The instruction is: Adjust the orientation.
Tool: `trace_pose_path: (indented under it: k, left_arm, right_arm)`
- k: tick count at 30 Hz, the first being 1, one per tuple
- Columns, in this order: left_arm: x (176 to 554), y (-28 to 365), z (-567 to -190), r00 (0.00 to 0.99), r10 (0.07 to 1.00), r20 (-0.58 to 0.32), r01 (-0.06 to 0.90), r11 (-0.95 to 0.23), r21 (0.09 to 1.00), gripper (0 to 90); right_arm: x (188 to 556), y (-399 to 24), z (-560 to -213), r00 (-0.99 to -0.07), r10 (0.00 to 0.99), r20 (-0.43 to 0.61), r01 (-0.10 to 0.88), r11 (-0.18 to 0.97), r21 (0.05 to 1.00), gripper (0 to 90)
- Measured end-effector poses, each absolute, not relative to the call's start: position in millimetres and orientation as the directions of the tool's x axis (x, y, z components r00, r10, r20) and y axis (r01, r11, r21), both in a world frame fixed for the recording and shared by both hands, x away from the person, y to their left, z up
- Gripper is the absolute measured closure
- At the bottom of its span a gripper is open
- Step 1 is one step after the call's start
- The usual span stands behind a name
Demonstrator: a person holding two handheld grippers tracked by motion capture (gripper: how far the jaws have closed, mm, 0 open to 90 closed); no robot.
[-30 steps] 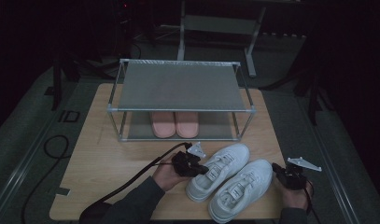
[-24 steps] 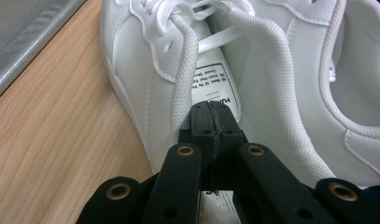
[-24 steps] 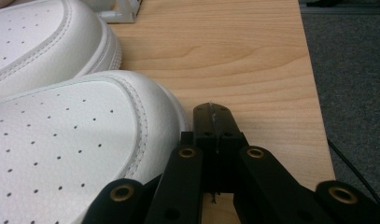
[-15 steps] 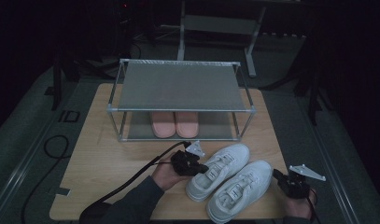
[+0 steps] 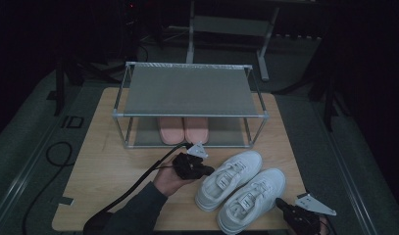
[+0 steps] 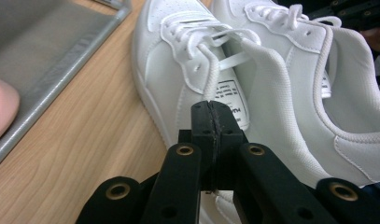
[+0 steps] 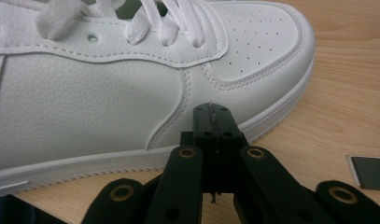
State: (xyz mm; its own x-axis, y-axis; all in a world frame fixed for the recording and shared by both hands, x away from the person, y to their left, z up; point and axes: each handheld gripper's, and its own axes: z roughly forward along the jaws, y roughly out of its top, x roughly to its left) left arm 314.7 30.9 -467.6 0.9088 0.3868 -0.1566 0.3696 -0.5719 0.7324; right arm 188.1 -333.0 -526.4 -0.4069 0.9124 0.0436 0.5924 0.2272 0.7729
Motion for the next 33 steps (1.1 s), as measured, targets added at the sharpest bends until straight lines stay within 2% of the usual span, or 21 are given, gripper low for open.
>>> trace_pose_path:
  k: [14,33]
  left_arm:
    - [317.8,37.6,-465.7,0.901,0.403,-0.158,0.379,-0.559,0.737,89.7]
    - [314.5,38.8,-460.3,0.909,0.383,-0.163,0.370,-0.564,0.738,89.6]
  right_arm:
    - [182.6,-324.7,-527.2,-0.463,0.885,0.049,0.587,0.264,0.765,90.0]
    - [193.2,-282.3,-524.5,-0.589,0.807,0.044,0.536,0.349,0.768,90.0]
